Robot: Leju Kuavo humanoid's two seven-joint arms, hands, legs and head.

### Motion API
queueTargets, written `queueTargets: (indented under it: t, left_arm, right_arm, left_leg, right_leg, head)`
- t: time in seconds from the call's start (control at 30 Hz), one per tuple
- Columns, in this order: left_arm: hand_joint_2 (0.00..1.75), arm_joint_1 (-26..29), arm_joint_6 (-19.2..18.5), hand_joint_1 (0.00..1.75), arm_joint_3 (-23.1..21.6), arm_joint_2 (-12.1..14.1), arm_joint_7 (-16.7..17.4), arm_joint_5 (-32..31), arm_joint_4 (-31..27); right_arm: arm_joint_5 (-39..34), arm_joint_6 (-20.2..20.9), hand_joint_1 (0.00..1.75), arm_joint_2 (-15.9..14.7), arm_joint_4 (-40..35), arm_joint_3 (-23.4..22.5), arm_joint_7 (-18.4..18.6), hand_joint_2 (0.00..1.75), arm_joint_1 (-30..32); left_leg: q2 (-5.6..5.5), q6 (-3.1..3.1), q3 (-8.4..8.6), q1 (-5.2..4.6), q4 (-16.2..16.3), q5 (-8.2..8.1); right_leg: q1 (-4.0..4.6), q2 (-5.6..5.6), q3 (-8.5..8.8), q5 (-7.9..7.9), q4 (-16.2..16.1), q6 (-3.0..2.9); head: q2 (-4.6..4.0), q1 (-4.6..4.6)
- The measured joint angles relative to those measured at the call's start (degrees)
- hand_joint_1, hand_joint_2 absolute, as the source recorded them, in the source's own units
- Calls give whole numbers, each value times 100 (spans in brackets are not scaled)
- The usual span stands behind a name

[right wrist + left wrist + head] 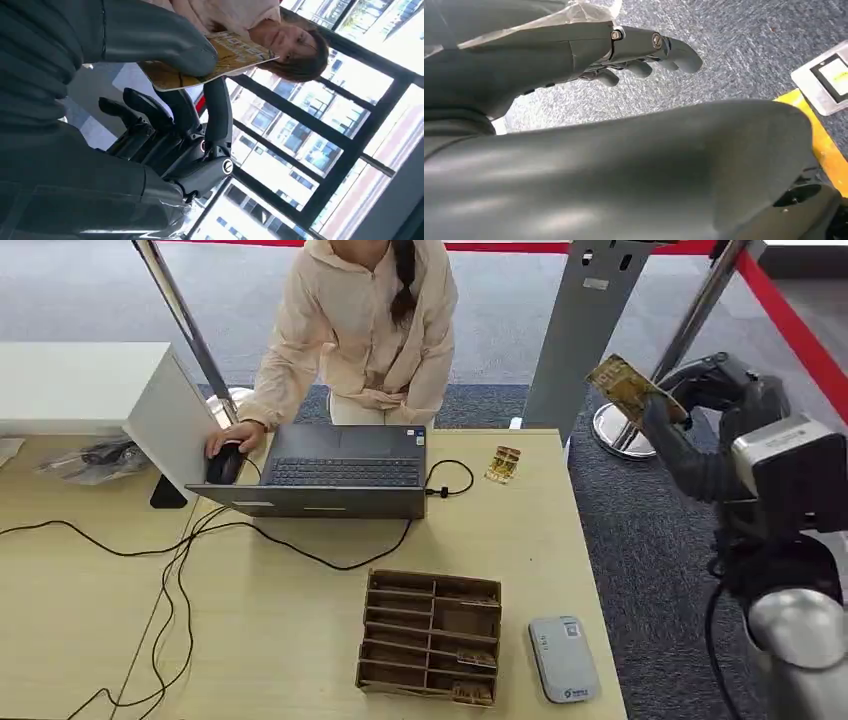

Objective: Pass the card to the sensor for recognition and then transmit it.

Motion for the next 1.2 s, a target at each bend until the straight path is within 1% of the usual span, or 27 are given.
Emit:
queueTargets:
  t: [0.33,0.6,0.73,1.0,1.2]
  left_arm:
    - [0,-92,-59,0,-33,-90,101,-147,0]
    - [0,-206,-151,0,-142,-177,184,-317,0]
    - [0,-256,-170,0,-181,-197,214,-380,0]
    - [0,-326,-221,0,-315,-223,271,-487,0]
    - [0,-373,-273,0,-354,-284,312,-555,0]
  right_arm:
    - [476,116,175,474,186,750,236,175,-649]
    - [752,116,175,909,760,1379,348,175,-1201]
    - [756,61,175,1106,1106,1602,315,175,-1375]
    - [745,-127,175,1449,1847,1888,218,175,-1596]
    - [1092,-489,175,1659,2520,2035,103,175,-1674]
  left_leg:
    - [-1,0,-4,1,0,0]
    - [-2,-1,-5,1,0,2]
    - [-3,-1,-6,1,0,2]
    - [-3,-1,-6,2,0,2]
    - [-3,-1,-6,1,0,2]
  right_leg:
    - [0,0,-1,0,1,0]
    - [0,0,-2,0,2,0]
    - [0,0,-3,0,2,0]
    - [1,0,-3,0,2,0]
    - [0,0,-3,0,2,0]
  head:
    - [0,2]
    - [0,2]
    - [0,2]
    - [0,2]
    - [0,2]
